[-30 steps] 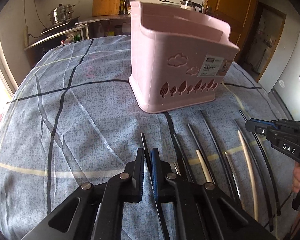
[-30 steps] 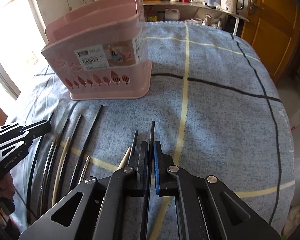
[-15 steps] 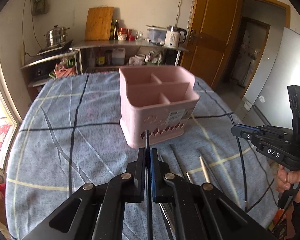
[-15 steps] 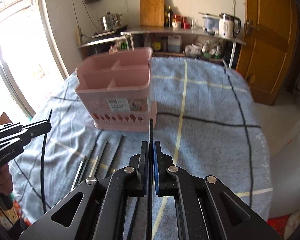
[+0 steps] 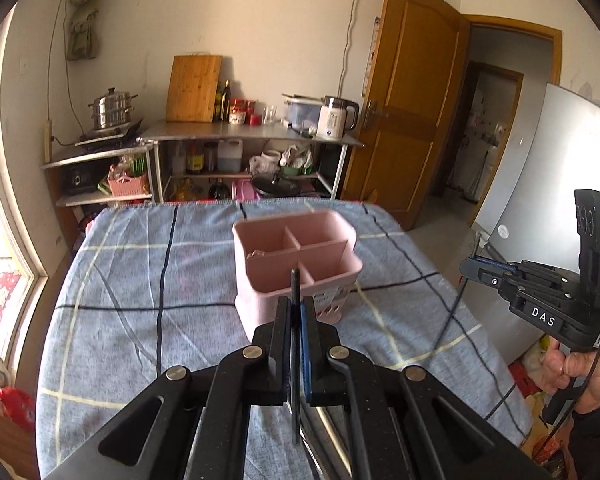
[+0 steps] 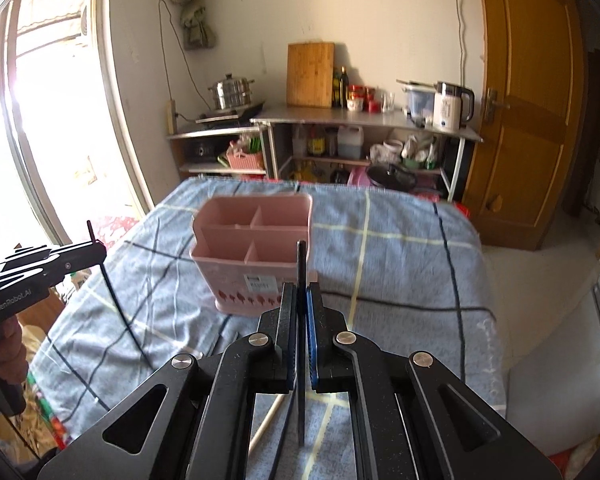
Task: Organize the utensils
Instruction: 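Lift the held chopsticks upright with both tools and carry them over the pink basket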
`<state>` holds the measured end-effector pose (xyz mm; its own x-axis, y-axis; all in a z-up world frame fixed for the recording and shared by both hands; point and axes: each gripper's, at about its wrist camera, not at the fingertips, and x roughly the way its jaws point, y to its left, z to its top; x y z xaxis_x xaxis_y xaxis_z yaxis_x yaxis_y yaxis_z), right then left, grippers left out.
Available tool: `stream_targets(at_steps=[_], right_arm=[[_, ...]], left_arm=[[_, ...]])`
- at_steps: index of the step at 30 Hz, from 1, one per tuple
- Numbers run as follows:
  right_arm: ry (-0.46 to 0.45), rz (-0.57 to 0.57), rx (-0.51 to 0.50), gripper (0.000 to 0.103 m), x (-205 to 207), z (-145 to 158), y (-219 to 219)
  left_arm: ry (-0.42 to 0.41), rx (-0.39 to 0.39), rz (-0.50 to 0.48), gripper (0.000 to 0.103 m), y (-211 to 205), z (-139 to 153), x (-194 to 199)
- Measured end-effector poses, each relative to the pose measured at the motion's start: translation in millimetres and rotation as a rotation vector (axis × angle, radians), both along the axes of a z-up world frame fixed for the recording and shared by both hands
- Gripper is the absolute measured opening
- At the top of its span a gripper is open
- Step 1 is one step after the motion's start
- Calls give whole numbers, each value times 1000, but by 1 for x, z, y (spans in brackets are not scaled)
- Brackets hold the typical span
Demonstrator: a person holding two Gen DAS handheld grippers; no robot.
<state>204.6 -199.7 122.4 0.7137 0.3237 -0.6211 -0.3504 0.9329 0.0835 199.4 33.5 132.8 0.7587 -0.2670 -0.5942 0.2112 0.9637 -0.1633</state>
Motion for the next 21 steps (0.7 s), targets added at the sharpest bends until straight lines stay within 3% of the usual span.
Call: stream_targets(at_steps=[21], right_arm=[[-140,60,91,4,43,88,41]], left_arm=[[-113,-41,-18,4,0,107,66]])
